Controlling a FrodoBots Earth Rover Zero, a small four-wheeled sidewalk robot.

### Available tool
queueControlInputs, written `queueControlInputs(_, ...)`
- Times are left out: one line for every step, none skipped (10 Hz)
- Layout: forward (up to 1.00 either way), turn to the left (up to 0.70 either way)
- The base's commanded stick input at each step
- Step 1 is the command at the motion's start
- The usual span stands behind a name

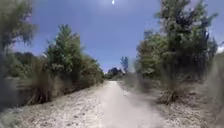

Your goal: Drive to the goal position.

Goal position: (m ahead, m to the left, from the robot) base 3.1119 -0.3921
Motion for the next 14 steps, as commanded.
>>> queueControlInputs(0.45, 0.00)
queueControlInputs(0.45, 0.00)
queueControlInputs(0.45, 0.00)
queueControlInputs(0.45, 0.00)
queueControlInputs(0.45, 0.00)
queueControlInputs(0.45, 0.00)
queueControlInputs(0.45, 0.00)
queueControlInputs(0.45, 0.00)
queueControlInputs(0.45, 0.00)
queueControlInputs(0.45, 0.00)
queueControlInputs(0.45, 0.00)
queueControlInputs(0.45, 0.00)
queueControlInputs(0.45, 0.00)
queueControlInputs(0.45, 0.00)
